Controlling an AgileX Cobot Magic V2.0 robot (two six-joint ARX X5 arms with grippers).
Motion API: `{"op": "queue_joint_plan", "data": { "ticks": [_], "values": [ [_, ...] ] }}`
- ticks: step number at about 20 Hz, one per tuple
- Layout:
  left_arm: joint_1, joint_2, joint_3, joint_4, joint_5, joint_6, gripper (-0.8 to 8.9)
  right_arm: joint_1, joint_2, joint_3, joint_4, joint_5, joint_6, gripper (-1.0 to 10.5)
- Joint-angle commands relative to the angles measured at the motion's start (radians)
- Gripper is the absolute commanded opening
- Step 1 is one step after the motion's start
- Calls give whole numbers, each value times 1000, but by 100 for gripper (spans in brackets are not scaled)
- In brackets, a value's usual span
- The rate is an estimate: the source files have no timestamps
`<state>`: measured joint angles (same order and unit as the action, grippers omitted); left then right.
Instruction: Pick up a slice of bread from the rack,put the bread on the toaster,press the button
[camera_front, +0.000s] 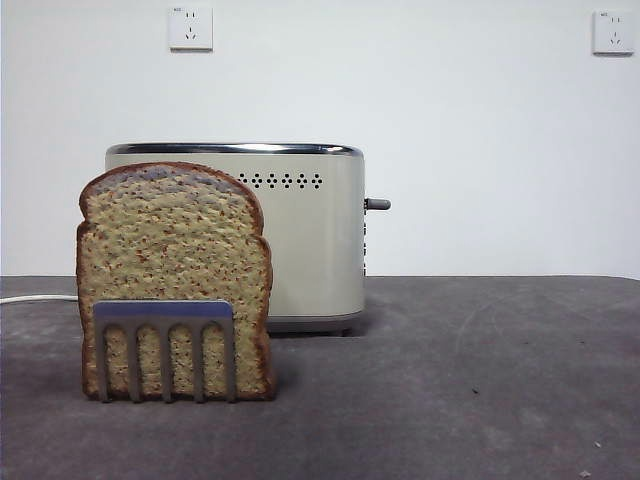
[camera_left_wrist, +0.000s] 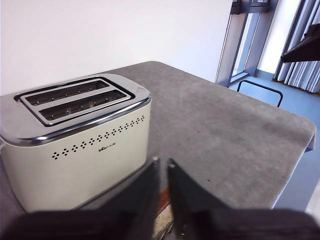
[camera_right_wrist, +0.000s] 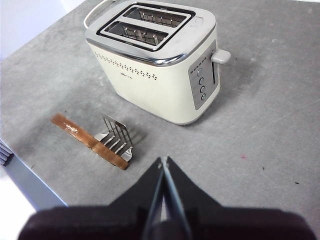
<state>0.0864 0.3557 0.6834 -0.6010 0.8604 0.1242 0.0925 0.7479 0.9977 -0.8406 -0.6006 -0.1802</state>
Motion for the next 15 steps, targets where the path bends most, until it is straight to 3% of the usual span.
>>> {"op": "queue_joint_plan", "data": {
  "ticks": [1,2,4,8,15],
  "values": [
    [-21,5,5,4,-40,24,532,2,-2,-1,2,-1,-13,-12],
    [-35,15,13,4,-51,35,599,2,-2,-1,2,-1,-13,-12],
    [-66,45,45,1,-72,45,598,2,-2,-1,2,-1,-13,-12],
    [-146,170,188,-89,-131,171,598,2,-2,-1,2,-2,-19,-12],
    [-432,486,450,-275,-369,384,597,3,-2,-1,2,-3,-20,-12]
  ]
}}
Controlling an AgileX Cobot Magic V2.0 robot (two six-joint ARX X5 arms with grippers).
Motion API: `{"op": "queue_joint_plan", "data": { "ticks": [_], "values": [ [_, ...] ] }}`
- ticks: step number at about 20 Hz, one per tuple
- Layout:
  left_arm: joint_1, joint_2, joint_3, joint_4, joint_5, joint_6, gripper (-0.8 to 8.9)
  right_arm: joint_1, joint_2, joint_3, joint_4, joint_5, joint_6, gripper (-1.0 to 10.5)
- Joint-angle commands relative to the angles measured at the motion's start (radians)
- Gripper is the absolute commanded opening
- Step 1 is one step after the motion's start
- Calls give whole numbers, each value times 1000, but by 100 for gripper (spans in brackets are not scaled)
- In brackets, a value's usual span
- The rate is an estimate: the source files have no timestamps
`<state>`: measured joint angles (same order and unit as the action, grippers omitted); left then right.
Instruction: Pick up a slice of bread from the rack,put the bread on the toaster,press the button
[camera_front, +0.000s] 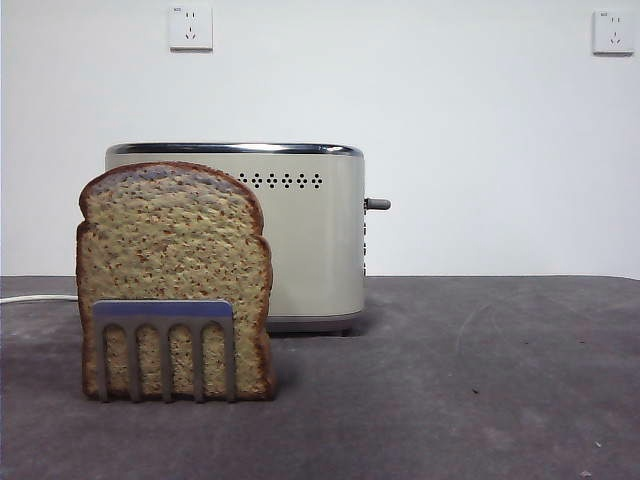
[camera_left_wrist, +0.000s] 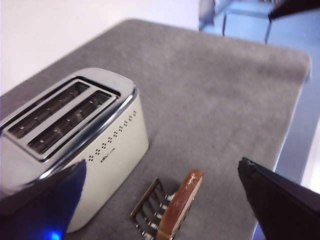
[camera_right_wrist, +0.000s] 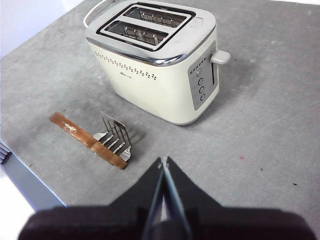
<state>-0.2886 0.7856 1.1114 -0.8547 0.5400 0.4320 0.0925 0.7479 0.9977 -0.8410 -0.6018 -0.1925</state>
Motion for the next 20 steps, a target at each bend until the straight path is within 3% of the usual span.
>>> {"op": "queue_joint_plan", "data": {
  "ticks": [1,8,16,20],
  "values": [
    [-103,101,36,-34,-89,97,597,3,-2,-1,2,-2,-8,-12],
    [-372,376,42,-67,-356,225,597,3,0,-1,1,-2,-8,-12],
    [-399,619,42,-58,-411,280,588,3,5,-1,0,-3,-8,-12],
    [-399,655,42,-44,-411,280,260,3,5,-1,0,-3,-8,-12]
  ]
}}
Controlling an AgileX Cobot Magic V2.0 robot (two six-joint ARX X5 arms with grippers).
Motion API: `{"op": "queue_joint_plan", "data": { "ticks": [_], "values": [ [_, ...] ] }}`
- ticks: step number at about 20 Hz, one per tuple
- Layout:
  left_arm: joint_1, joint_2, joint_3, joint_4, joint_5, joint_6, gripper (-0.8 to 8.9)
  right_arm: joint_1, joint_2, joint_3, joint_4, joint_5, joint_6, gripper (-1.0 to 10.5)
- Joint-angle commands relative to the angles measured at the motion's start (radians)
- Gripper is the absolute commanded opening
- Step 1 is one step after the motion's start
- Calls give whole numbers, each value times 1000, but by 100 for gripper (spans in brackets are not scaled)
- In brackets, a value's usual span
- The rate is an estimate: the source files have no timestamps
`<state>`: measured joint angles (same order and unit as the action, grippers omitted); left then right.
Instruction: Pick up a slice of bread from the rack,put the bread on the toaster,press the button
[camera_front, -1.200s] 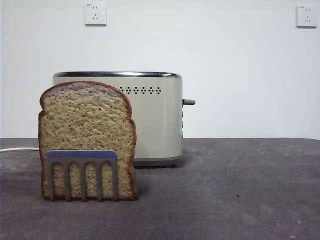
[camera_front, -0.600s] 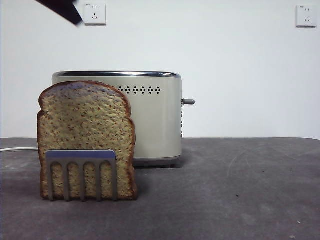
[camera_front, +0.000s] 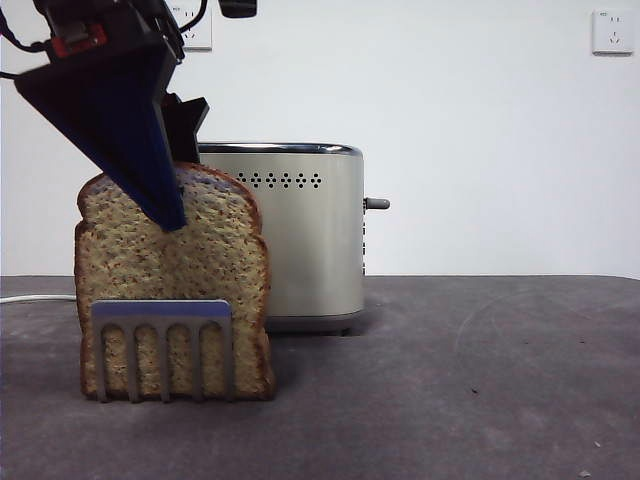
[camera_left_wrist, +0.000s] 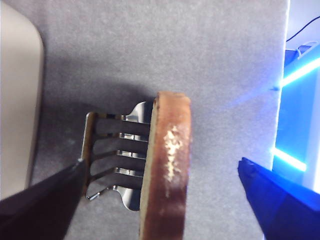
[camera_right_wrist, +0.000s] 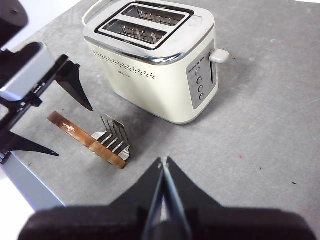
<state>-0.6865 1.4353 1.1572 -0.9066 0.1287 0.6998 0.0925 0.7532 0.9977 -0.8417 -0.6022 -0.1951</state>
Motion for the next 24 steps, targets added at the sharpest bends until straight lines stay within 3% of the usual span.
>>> {"op": "queue_joint_plan", "data": {
  "ticks": [1,2,4,11,16,20,24],
  "values": [
    [-1,5,-4,11,0,12,143,3,0,-1,1,-2,-5,-12],
    [-1,5,-4,11,1,11,58,3,0,-1,1,-2,-5,-12],
    [-1,5,-4,12,1,11,-9,3,0,-1,1,-2,-5,-12],
    [-1,-7,23,6,2,11,-9,3,7,-1,1,-2,-5,-12],
    [-1,-12,170,-113,-7,11,-9,3,23,-1,1,-2,-5,-12],
    [-1,-12,358,-188,-95,18,-9,3,29,-1,-1,-2,-5,-12],
    [1,-12,525,-192,-211,88,-9,3,35,-1,-3,-2,-5,-12]
  ]
}}
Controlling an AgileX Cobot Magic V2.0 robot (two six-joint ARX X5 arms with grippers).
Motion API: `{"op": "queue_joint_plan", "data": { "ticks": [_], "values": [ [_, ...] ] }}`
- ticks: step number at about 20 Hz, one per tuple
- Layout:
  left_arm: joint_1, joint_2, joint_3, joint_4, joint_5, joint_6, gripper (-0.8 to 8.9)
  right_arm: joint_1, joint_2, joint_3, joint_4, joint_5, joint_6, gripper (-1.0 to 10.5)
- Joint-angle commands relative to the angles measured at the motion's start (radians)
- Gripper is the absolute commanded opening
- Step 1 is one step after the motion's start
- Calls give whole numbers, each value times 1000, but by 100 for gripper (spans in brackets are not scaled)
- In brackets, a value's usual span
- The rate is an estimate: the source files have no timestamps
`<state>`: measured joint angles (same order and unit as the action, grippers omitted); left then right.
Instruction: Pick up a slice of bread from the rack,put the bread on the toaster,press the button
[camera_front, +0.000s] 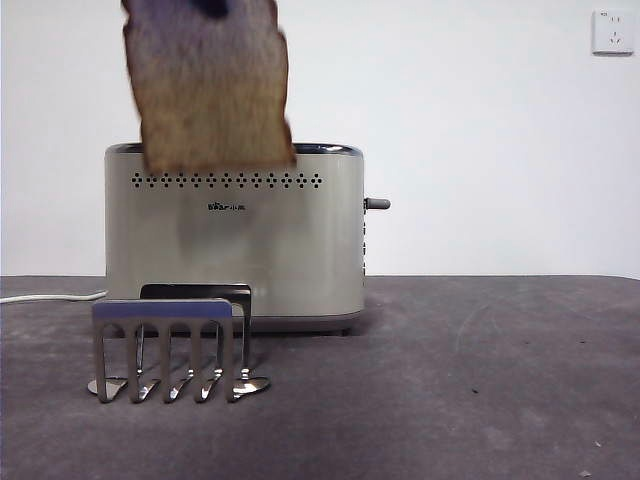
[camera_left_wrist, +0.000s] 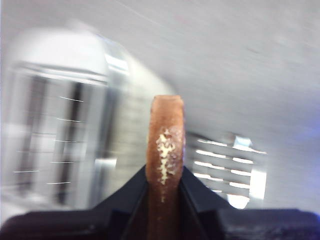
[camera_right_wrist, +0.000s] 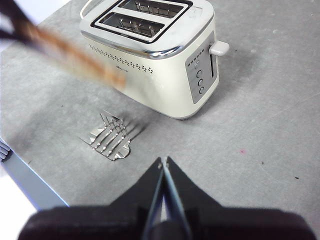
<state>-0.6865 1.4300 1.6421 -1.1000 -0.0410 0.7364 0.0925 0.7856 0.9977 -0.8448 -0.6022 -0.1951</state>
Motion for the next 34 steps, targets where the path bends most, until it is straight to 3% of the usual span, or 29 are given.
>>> {"op": "queue_joint_plan", "data": {
  "ticks": [1,4,8,13,29,30,34],
  "values": [
    [2,-6,68,9,-69,75,-9,3,6,-1,0,-2,-5,-12],
    [21,-6,96,70,-109,175,-9,3,15,-1,-2,-2,-5,-12],
    [77,16,96,116,-75,255,-9,3,32,-1,-2,-2,-5,-12],
    [147,70,96,137,38,260,-9,3,41,-1,-2,-2,-5,-12],
    [233,271,96,176,150,271,1,3,72,-1,-1,-2,-16,-12],
    [240,286,96,192,154,246,13,3,80,-1,1,-2,-16,-12],
    [243,299,96,233,154,200,225,3,120,-1,51,-2,-15,-12]
  ]
}}
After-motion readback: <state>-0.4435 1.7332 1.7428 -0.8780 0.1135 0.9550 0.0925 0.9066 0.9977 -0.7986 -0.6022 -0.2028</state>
